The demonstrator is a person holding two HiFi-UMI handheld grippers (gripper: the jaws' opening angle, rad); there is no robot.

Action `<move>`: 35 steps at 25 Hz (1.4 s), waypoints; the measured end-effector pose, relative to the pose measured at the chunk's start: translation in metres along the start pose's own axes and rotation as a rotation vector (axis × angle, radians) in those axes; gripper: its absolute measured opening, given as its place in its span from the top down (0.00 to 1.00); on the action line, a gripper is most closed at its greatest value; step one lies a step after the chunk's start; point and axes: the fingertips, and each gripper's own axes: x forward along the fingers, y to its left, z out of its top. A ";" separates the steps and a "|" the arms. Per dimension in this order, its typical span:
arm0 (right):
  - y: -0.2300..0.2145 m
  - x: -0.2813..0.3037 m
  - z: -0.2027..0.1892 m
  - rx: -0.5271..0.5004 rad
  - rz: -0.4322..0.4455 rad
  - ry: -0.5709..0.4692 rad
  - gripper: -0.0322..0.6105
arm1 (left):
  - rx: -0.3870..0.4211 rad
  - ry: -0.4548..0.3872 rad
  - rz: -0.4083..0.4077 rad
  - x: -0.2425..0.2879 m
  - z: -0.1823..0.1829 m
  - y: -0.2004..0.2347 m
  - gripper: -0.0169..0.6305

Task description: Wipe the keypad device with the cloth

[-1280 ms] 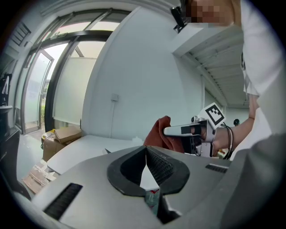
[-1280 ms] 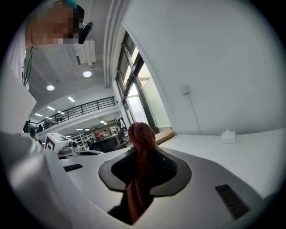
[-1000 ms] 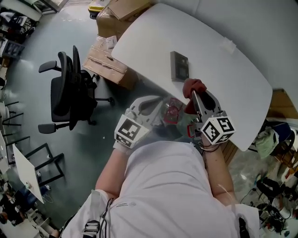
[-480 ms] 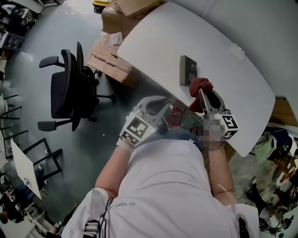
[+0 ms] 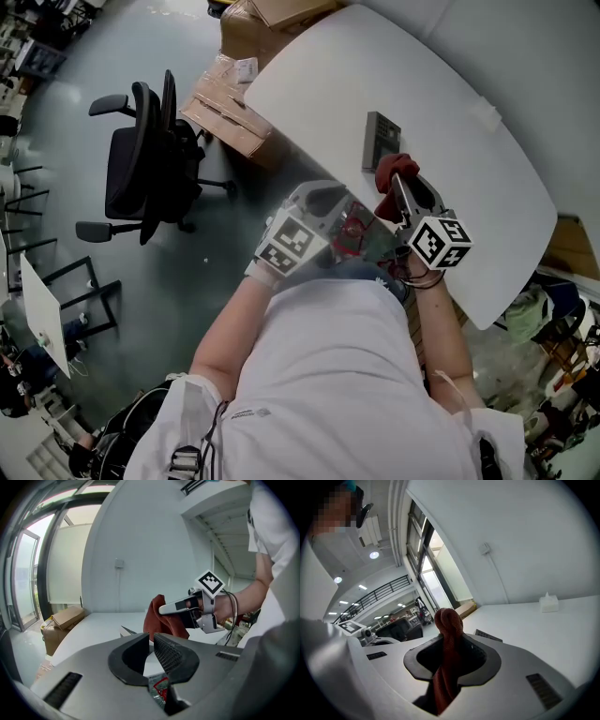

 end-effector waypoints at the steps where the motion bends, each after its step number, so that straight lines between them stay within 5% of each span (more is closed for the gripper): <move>1: -0.003 0.001 -0.004 0.018 0.001 0.003 0.81 | 0.008 0.015 0.002 0.006 -0.004 0.000 0.95; 7: -0.018 0.015 -0.018 0.061 0.013 0.015 0.81 | 0.032 0.089 -0.004 0.043 -0.027 0.006 0.95; 10: -0.022 0.025 -0.027 0.057 0.025 0.034 0.81 | 0.029 0.138 -0.030 0.057 -0.044 0.009 0.79; 26: -0.041 0.075 -0.057 0.095 0.058 0.148 0.81 | 0.111 0.292 -0.078 0.121 -0.079 0.034 0.78; 35: -0.046 0.085 -0.077 0.080 0.062 0.219 0.81 | 0.147 0.303 -0.113 0.137 -0.081 0.034 0.77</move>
